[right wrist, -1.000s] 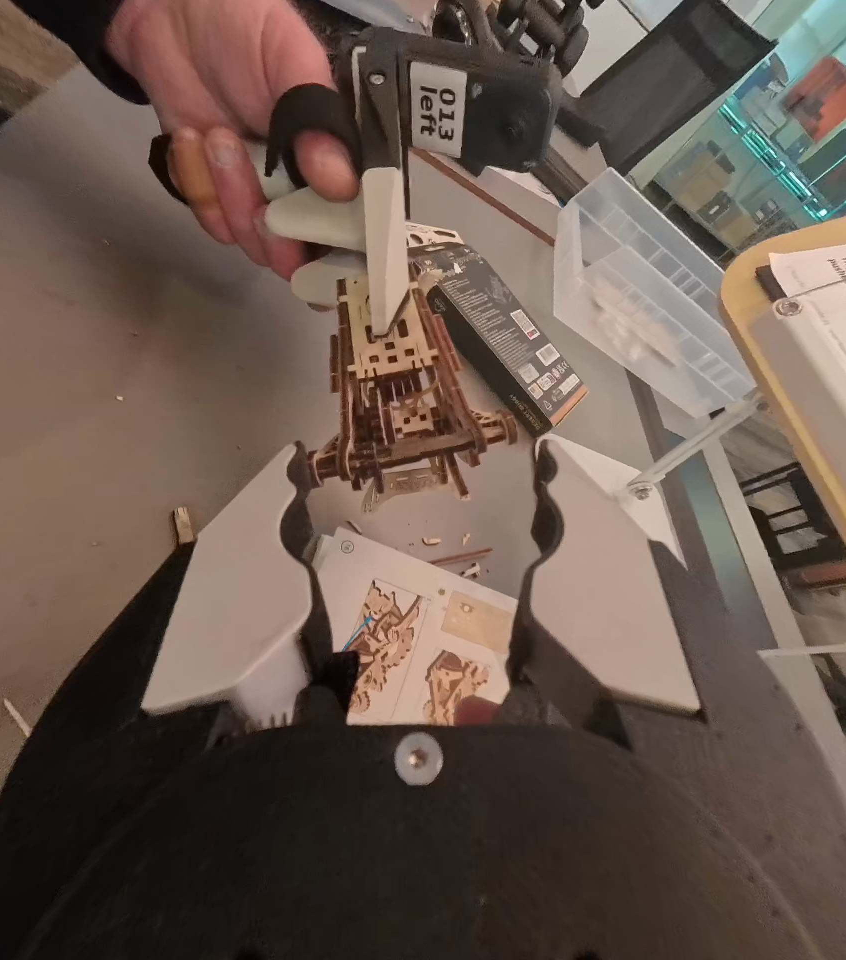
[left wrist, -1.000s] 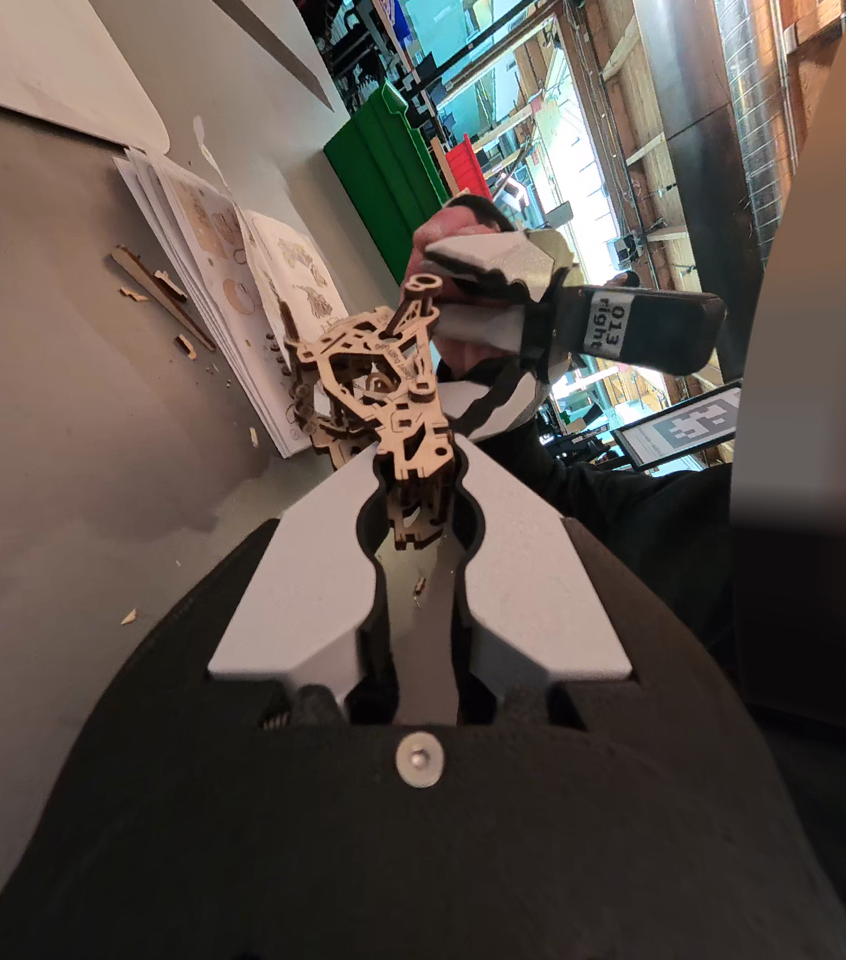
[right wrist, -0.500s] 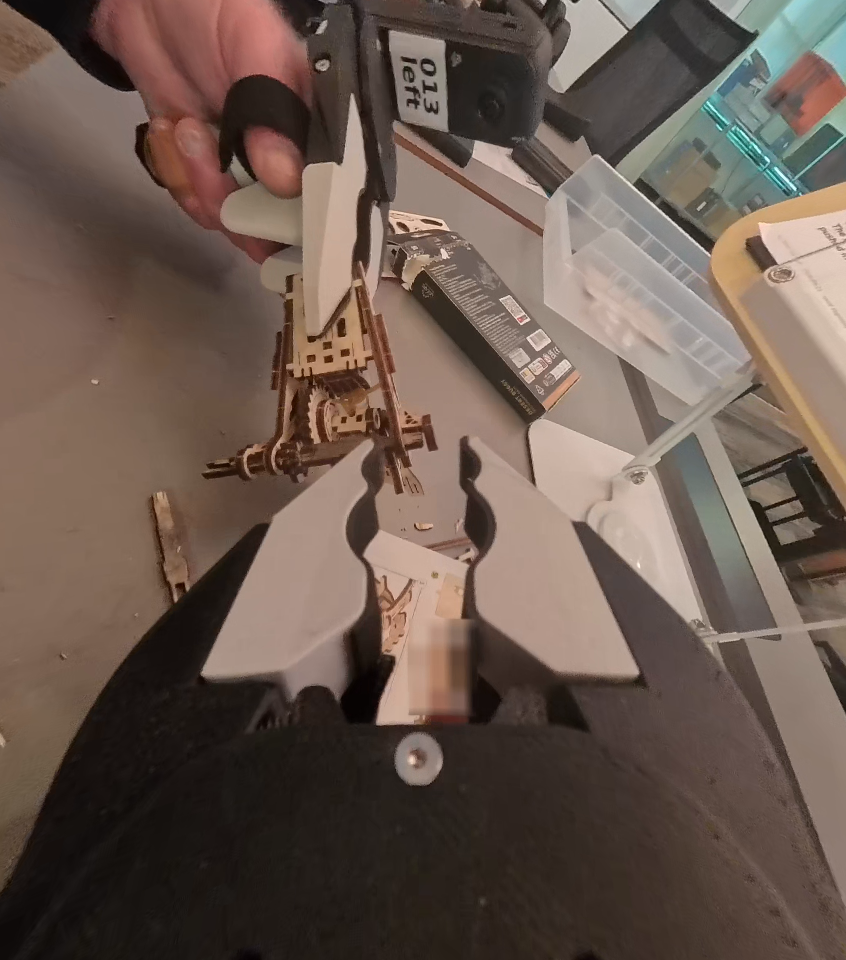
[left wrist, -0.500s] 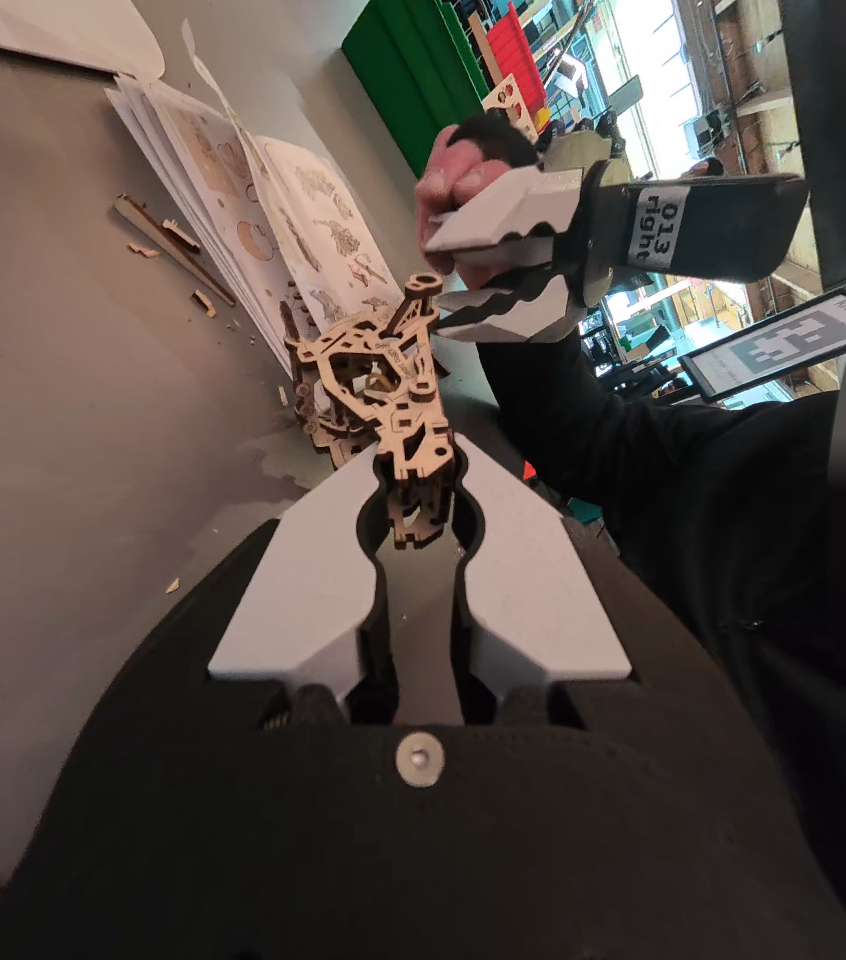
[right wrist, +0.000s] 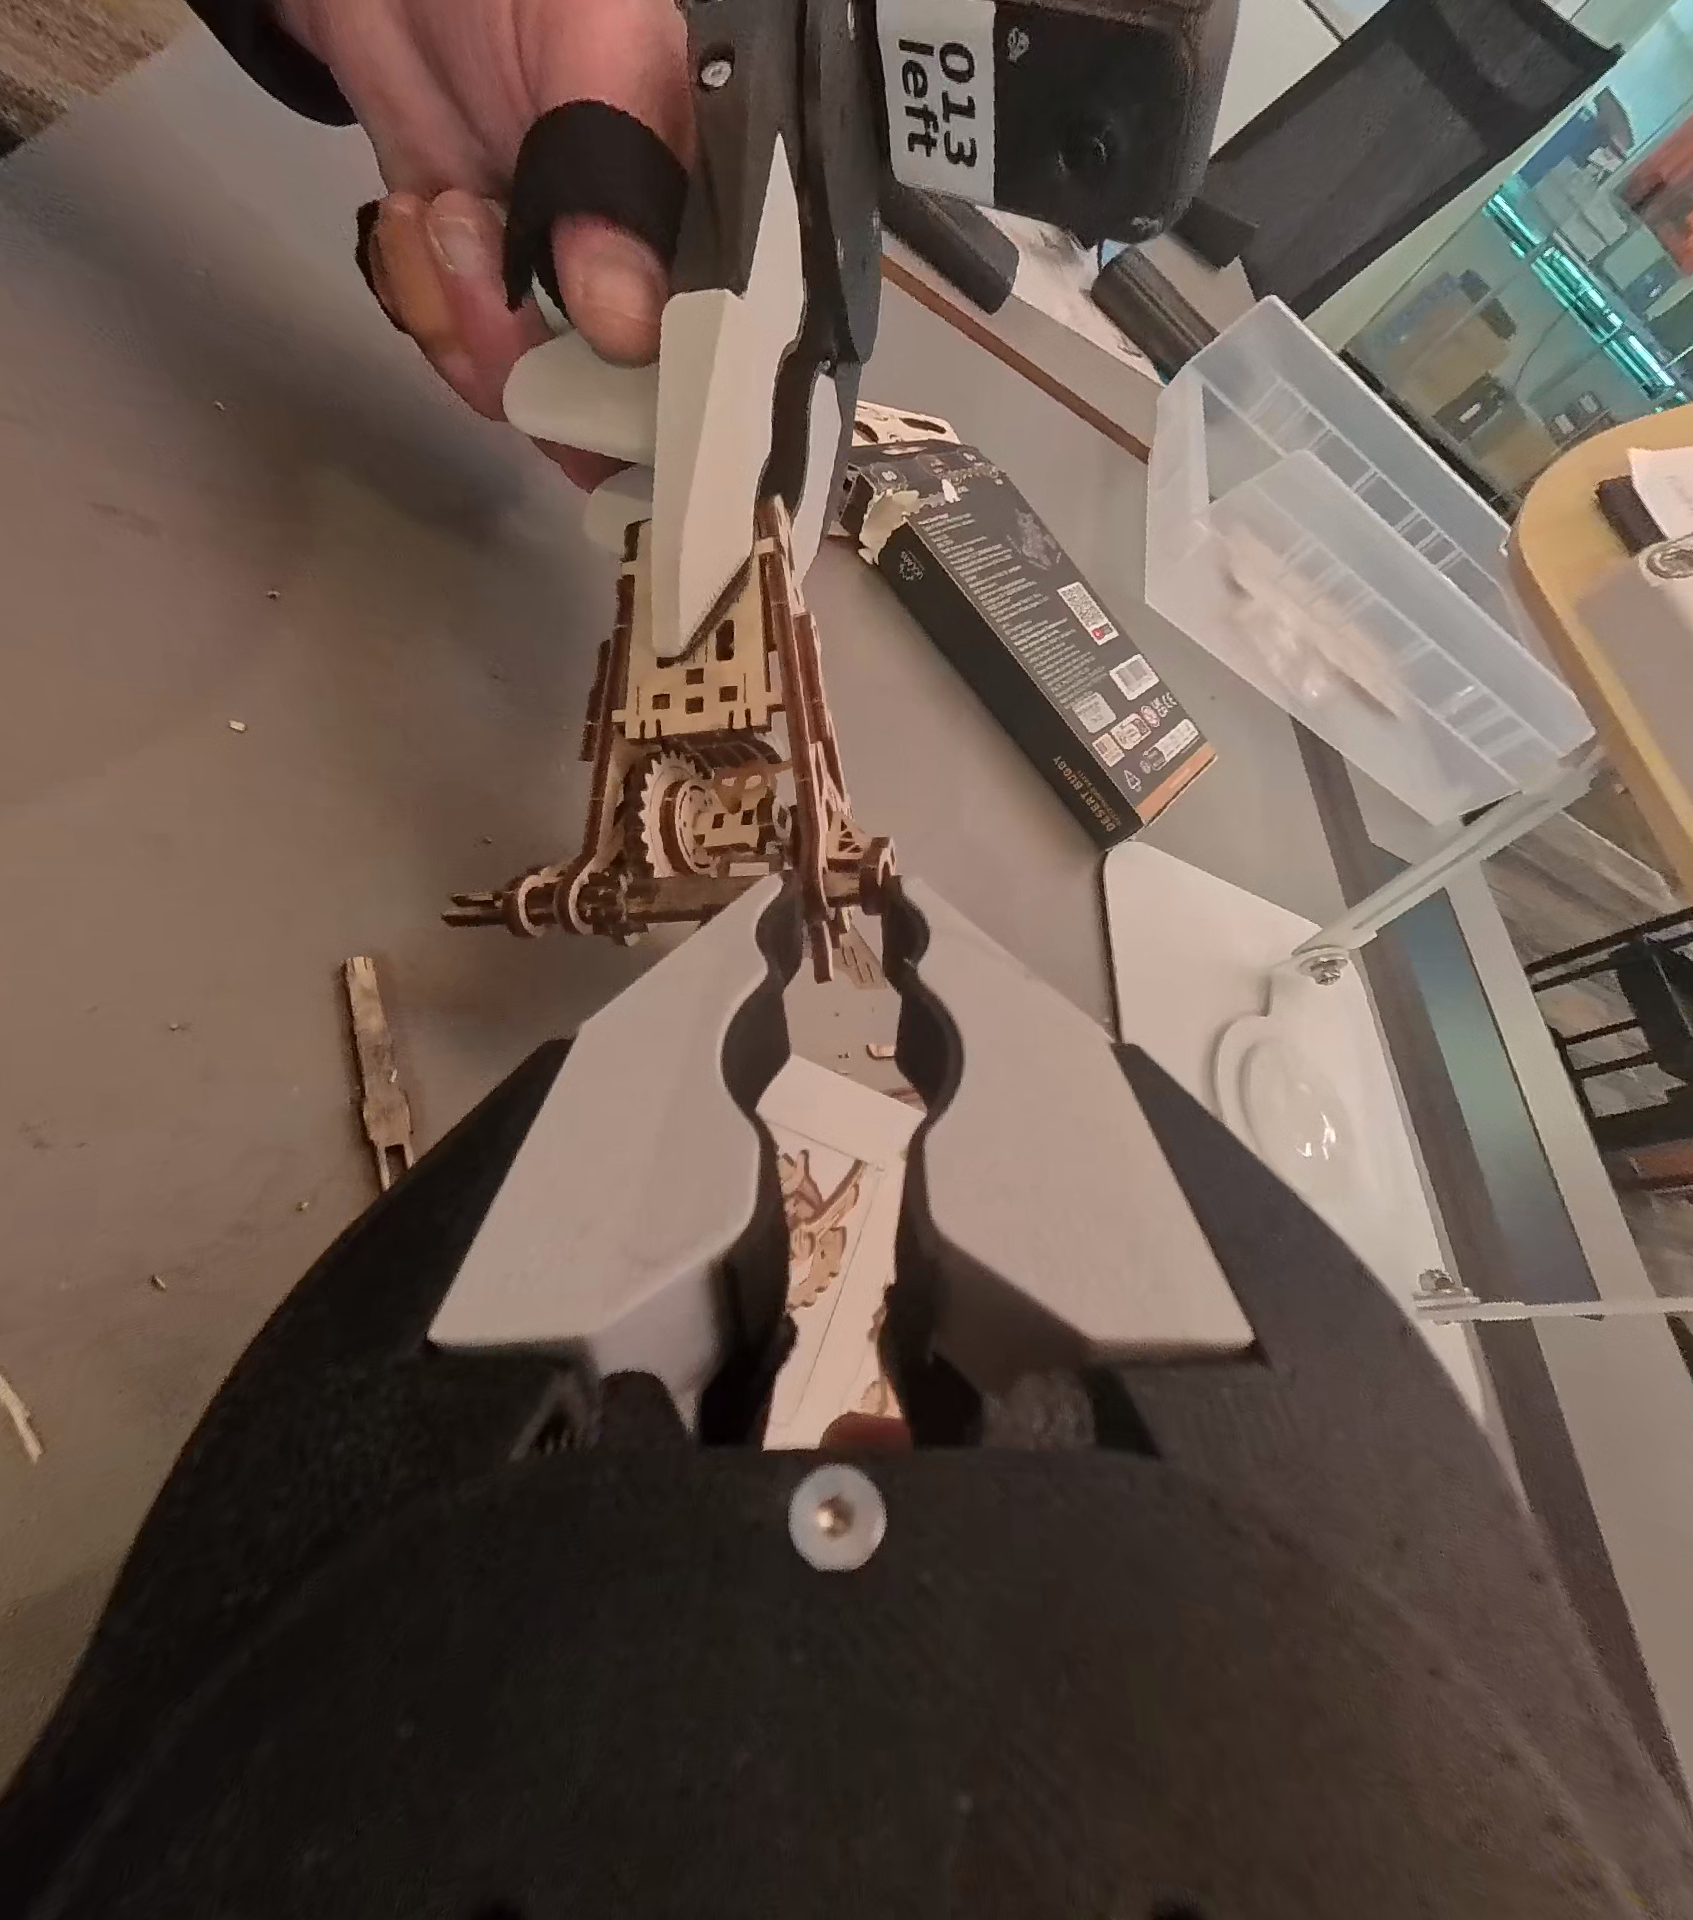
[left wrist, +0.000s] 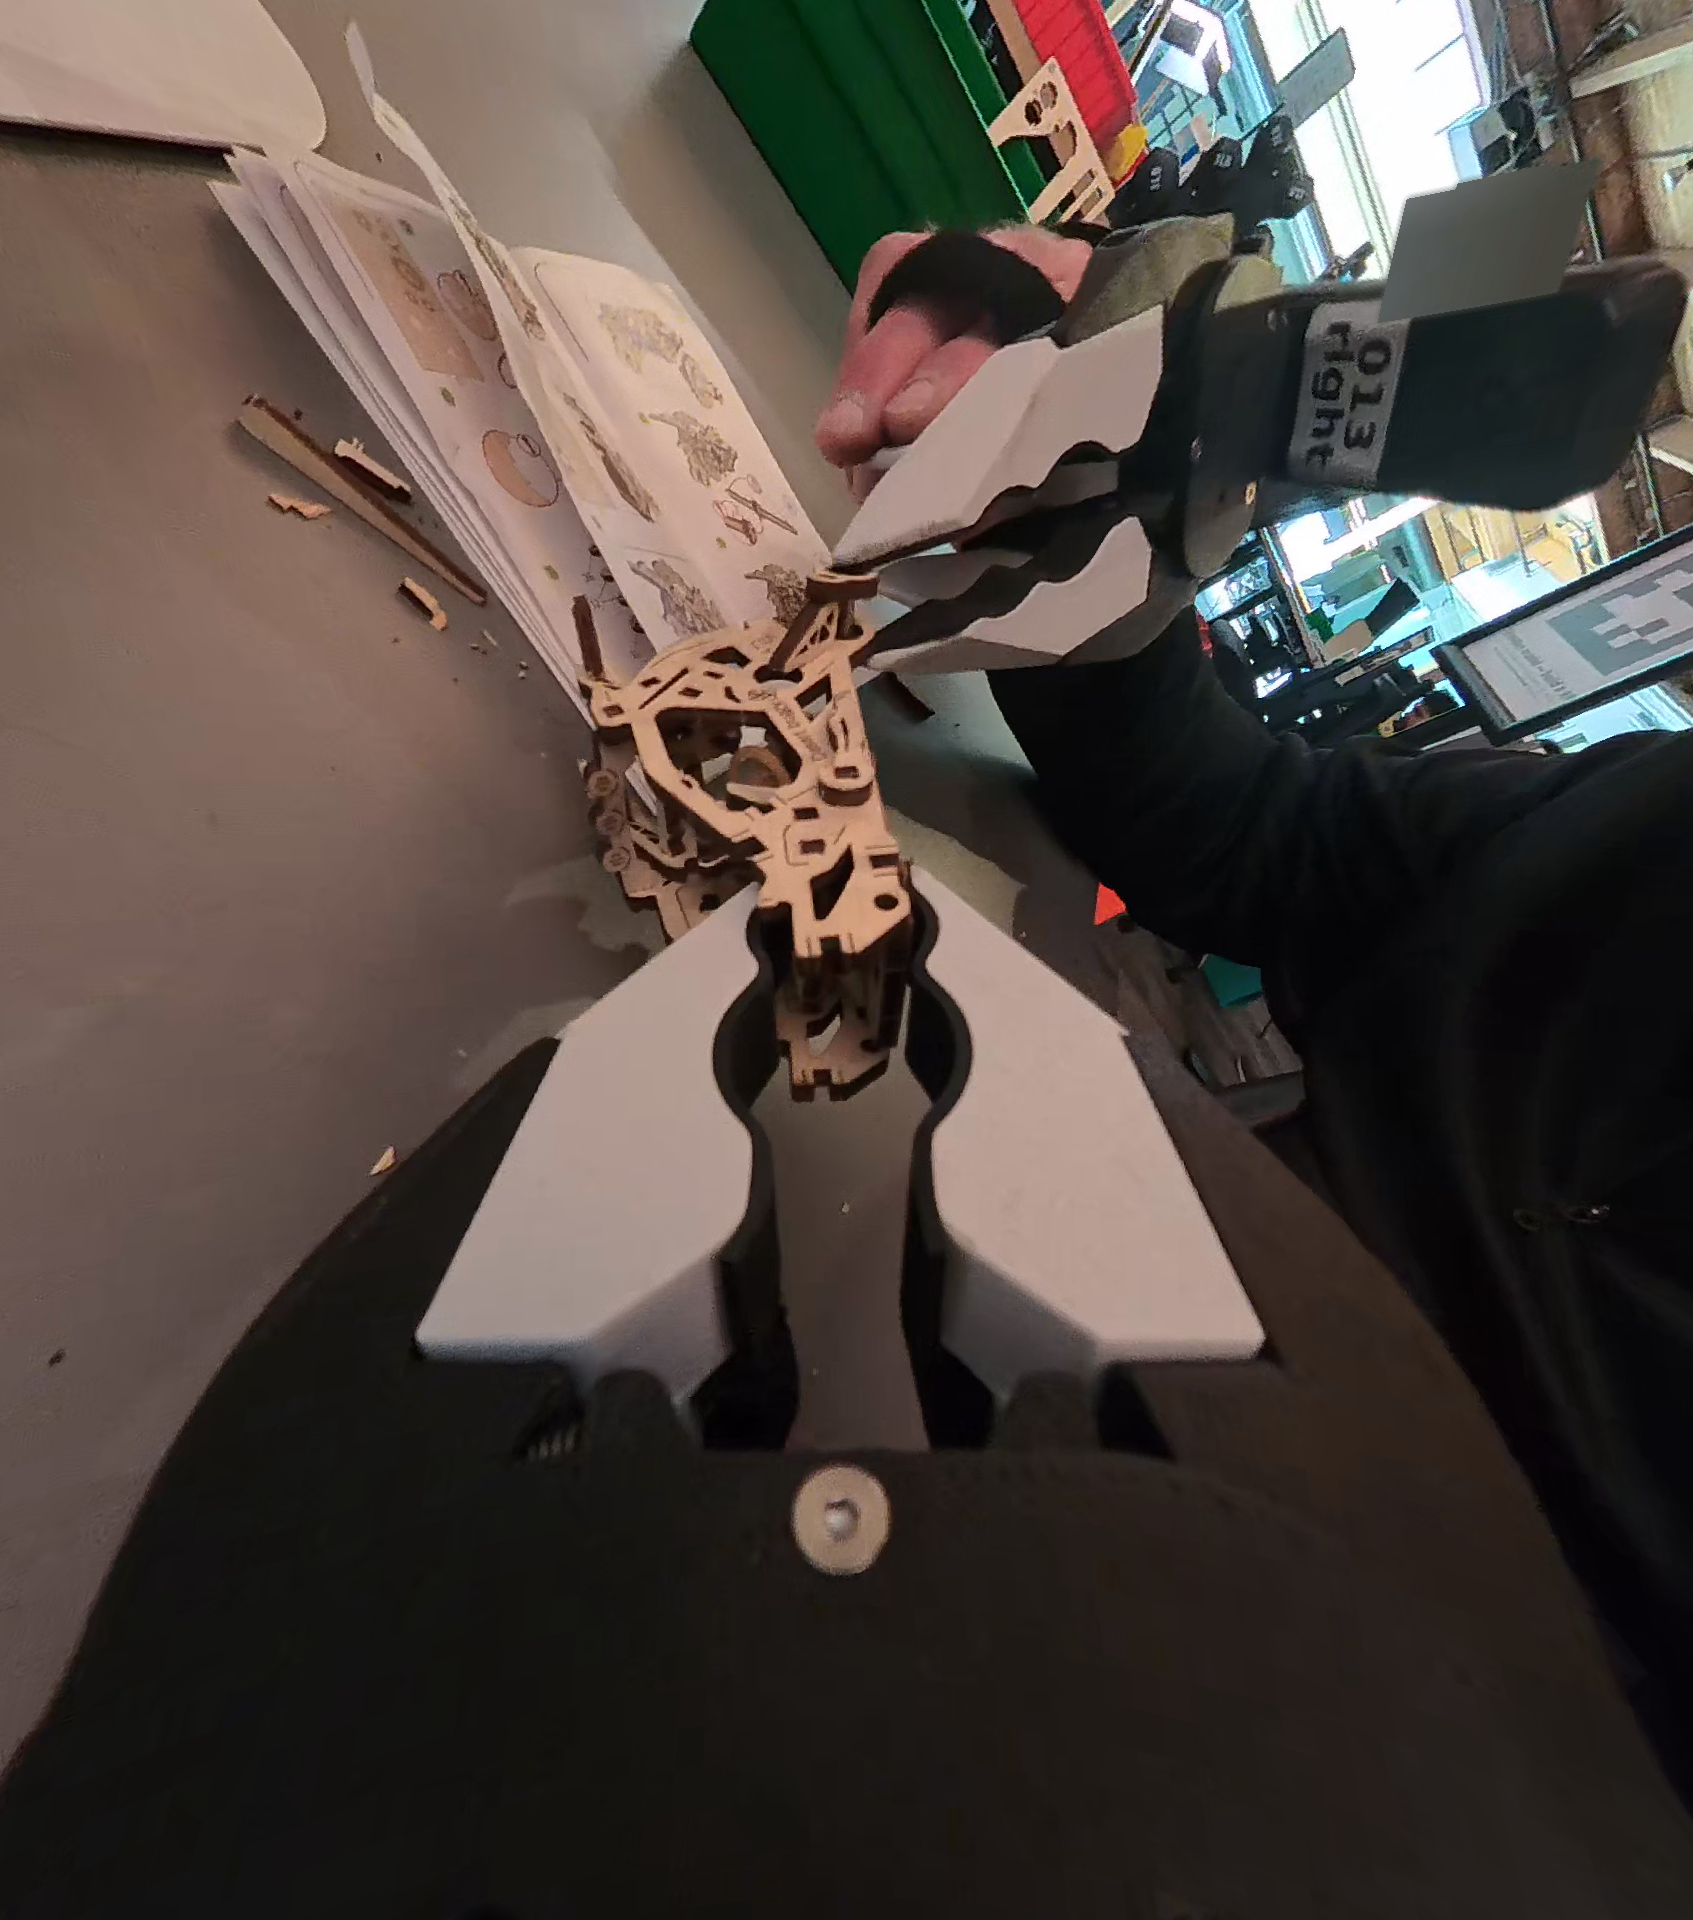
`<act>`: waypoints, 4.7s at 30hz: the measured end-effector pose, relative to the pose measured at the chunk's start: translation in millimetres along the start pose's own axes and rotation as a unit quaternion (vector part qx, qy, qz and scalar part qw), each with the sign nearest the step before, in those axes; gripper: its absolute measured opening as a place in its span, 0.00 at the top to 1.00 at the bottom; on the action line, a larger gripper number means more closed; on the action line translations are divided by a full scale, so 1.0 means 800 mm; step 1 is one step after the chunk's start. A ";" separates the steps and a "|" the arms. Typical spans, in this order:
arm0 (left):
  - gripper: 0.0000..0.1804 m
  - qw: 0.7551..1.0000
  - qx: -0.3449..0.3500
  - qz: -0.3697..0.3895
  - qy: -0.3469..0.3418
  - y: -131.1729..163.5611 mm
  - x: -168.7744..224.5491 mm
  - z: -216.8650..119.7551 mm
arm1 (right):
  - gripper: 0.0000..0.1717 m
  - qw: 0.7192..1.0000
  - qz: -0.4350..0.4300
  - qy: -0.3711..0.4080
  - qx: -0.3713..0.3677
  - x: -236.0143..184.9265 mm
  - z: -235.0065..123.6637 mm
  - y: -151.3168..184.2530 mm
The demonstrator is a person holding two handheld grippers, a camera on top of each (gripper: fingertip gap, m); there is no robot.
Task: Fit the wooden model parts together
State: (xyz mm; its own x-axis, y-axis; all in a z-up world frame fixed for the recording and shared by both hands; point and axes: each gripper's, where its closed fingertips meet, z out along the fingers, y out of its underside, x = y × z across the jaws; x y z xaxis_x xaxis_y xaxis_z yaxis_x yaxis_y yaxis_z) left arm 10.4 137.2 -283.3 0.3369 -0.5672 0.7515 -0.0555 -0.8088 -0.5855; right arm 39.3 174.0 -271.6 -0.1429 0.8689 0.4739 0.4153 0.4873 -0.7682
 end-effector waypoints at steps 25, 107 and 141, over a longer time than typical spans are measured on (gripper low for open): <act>0.93 0.994 0.063 -0.060 0.067 -0.023 0.016 -0.007 | 0.61 1.000 0.007 -0.003 -0.011 -0.026 0.010 -0.006; 0.62 0.908 0.299 0.012 -0.294 0.029 -0.017 -0.076 | 1.00 0.902 0.422 0.054 0.072 -0.005 0.036 -0.008; 0.84 0.895 0.148 0.118 -0.403 0.039 -0.033 -0.035 | 0.93 0.917 0.394 -0.043 -0.047 -0.064 0.069 -0.003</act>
State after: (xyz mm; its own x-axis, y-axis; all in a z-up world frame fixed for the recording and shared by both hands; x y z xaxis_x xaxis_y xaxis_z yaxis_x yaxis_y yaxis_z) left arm -26.5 122.5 -313.0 0.9244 -0.3229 0.2029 -0.0025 -0.5371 -0.8435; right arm -4.3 132.9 -317.8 0.1663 0.9533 -0.2522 0.4956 -0.3019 -0.8144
